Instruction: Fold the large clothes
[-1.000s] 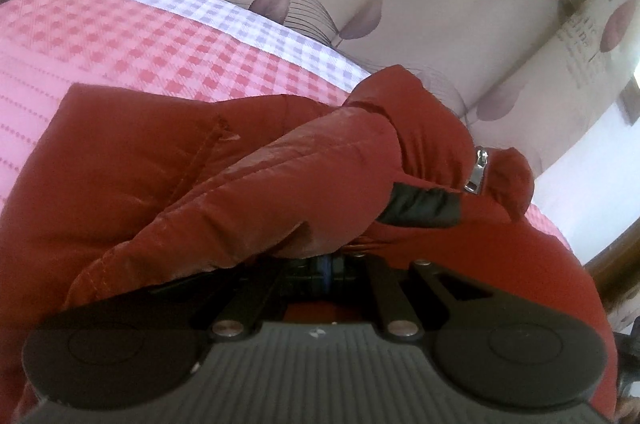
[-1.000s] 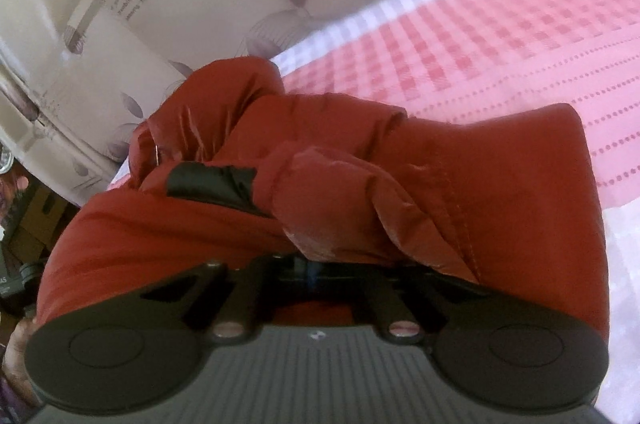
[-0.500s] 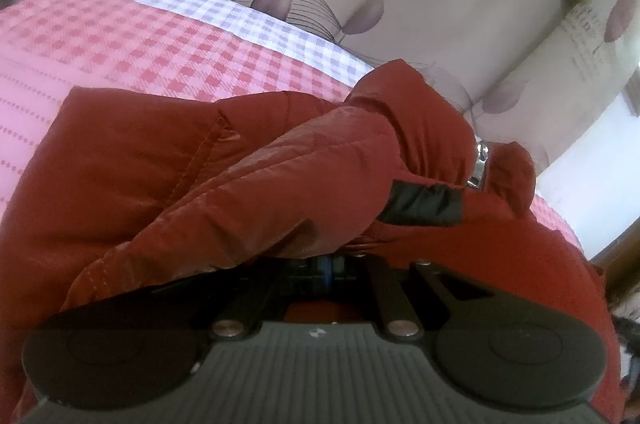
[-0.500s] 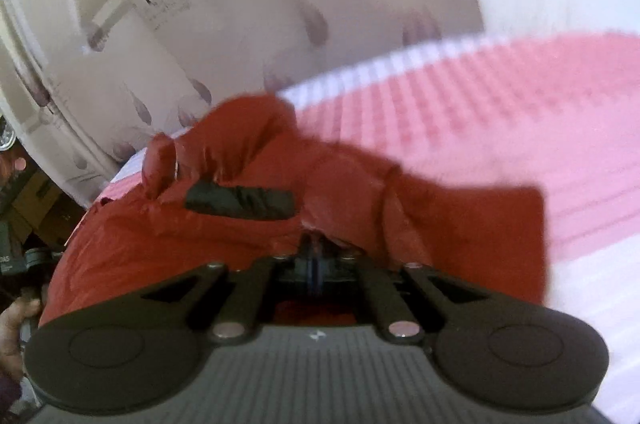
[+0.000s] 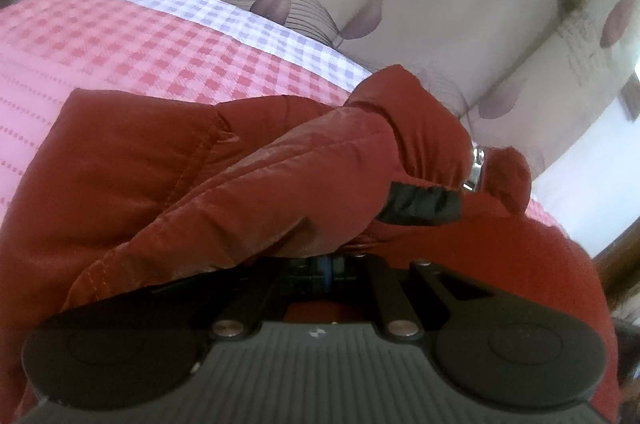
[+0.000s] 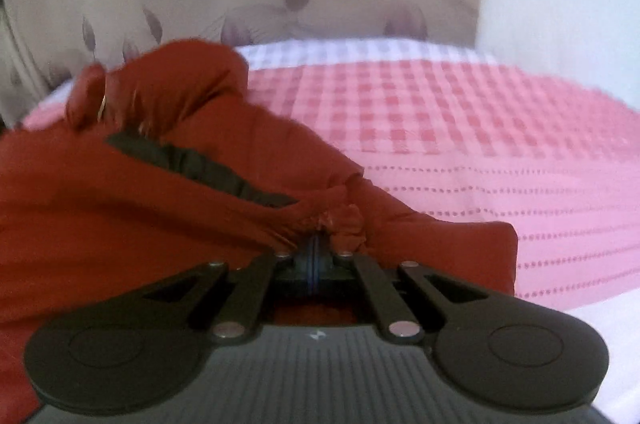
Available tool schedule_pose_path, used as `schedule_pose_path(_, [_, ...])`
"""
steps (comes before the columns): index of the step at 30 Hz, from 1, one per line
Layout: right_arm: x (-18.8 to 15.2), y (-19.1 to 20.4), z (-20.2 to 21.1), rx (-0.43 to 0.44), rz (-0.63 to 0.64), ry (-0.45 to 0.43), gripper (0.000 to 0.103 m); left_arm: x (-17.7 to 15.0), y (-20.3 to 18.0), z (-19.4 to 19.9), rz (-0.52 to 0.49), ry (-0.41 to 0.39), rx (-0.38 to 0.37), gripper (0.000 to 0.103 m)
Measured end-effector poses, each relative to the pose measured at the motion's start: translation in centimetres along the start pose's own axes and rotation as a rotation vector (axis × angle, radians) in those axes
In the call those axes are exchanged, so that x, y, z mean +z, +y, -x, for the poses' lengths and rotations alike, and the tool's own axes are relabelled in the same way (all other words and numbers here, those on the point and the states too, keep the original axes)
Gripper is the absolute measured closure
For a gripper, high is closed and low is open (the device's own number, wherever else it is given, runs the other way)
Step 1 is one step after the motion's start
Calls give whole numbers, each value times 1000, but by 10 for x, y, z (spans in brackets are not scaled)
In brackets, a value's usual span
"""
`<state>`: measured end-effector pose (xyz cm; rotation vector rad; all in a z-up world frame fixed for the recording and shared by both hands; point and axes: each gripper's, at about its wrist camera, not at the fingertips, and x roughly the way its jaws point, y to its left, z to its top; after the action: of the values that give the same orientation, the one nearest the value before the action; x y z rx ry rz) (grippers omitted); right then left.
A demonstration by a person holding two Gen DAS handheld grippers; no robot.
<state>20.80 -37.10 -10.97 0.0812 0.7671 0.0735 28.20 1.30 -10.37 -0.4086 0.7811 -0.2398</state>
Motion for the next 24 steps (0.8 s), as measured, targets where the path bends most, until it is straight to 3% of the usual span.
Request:
schedule_pose_path(4, [-1,7,1,-27,38,0,103,11,-7,16,22,-25,47,92])
schedule_pose_path(8, [-2,-1,1,2,-2,-13,103,29,-25,24,-28,-56,83,92])
schedule_pose_path(12, [-7,-10,5,54,-64,-29,103,40,-16,18,66,-76,118,92])
schedule_pose_path(16, [-8,-10,6,61,-62,-36,103,35,-6,3,115,-29,166,91])
schedule_pose_path(24, [-12,-7,8,58,-44,-56,103,12,5,2,73,-53,157,91])
